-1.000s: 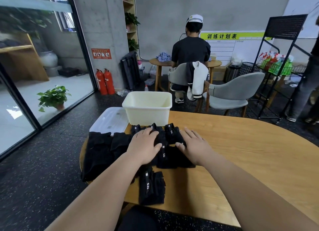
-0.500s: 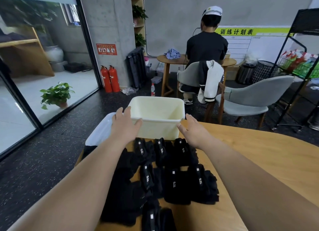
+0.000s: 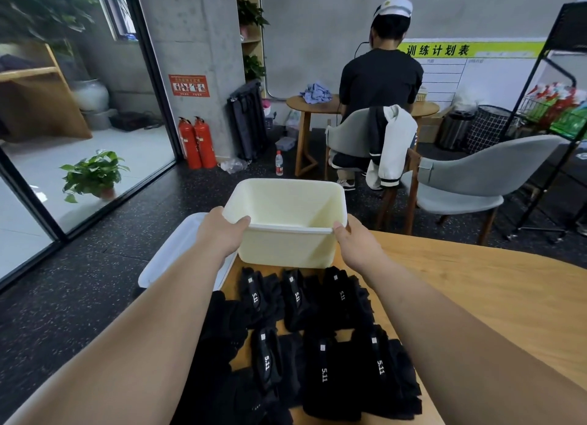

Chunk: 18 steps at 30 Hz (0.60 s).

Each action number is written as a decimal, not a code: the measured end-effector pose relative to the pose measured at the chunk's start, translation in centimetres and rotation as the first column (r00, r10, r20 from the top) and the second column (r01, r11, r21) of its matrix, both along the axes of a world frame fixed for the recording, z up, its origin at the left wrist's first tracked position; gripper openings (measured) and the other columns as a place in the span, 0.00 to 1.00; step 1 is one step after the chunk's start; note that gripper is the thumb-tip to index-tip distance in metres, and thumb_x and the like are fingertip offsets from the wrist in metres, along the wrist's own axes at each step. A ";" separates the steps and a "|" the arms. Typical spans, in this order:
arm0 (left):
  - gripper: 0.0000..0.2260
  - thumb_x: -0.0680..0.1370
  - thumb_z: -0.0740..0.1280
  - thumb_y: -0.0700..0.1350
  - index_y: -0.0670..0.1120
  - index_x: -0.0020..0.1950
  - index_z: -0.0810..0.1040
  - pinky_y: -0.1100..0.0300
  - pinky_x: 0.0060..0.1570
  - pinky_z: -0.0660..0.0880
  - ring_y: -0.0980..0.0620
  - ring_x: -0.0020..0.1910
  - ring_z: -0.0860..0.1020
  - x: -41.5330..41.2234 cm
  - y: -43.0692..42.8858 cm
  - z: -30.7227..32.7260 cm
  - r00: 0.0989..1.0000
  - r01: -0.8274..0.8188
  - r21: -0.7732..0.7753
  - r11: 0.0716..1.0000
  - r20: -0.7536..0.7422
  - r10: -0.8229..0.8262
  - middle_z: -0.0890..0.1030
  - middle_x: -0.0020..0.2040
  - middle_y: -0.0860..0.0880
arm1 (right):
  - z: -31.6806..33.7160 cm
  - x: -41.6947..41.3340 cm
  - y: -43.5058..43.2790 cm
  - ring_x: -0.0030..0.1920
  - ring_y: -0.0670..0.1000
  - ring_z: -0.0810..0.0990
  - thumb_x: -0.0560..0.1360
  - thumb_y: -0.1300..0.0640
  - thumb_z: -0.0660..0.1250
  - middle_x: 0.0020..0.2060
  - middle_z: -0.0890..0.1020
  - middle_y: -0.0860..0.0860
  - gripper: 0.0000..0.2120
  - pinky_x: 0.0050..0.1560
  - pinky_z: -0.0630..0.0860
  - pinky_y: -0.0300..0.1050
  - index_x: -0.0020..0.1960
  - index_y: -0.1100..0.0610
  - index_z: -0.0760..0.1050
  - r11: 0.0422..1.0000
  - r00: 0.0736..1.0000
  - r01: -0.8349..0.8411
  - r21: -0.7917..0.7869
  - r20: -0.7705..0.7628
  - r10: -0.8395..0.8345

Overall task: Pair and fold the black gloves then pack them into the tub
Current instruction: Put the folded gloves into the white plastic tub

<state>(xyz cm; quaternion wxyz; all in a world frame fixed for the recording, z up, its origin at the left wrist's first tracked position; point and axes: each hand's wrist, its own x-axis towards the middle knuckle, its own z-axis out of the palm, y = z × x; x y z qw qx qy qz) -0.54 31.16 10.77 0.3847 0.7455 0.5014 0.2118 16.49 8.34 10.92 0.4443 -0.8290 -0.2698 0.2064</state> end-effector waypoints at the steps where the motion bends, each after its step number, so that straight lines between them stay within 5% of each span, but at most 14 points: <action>1: 0.33 0.81 0.69 0.60 0.48 0.82 0.65 0.50 0.51 0.75 0.40 0.66 0.77 0.1 -0.3 0.2 1.000 -0.001 0.014 1.000 0.021 0.000 0.74 0.76 0.47 | 0.3 0.1 -0.2 0.67 0.57 0.74 0.88 0.47 0.53 0.72 0.75 0.51 0.22 0.60 0.69 0.51 0.81 0.48 0.62 1.000 1.000 0.004 0.017 0.007 -0.004; 6: 0.18 0.80 0.71 0.57 0.50 0.66 0.76 0.46 0.50 0.80 0.45 0.53 0.81 0.7 -2.7 2.5 0.991 0.034 0.135 0.990 0.126 -0.051 0.82 0.57 0.50 | 2.4 0.4 -2.2 0.60 0.50 0.71 0.88 0.48 0.53 0.71 0.76 0.48 0.22 0.58 0.70 0.50 0.82 0.44 0.61 0.992 0.999 0.024 0.124 0.044 -0.029; 10: 0.17 0.80 0.72 0.57 0.52 0.65 0.77 0.44 0.54 0.81 0.46 0.53 0.81 1.1 -6.7 5.1 0.969 0.082 0.176 0.981 0.217 -0.120 0.82 0.55 0.53 | 4.9 0.3 -6.1 0.60 0.50 0.69 0.89 0.48 0.52 0.63 0.73 0.43 0.22 0.57 0.69 0.51 0.82 0.43 0.61 0.982 0.994 0.076 0.171 0.066 -0.088; 18: 0.19 0.80 0.74 0.55 0.54 0.69 0.76 0.45 0.58 0.79 0.49 0.58 0.79 2.3 -17.0 7.4 0.918 0.244 0.193 0.950 0.269 -0.290 0.80 0.60 0.55 | 7.1 0.3 -18.2 0.65 0.51 0.73 0.88 0.47 0.53 0.67 0.74 0.42 0.21 0.63 0.72 0.54 0.81 0.39 0.63 0.950 0.969 0.215 0.228 0.068 -0.236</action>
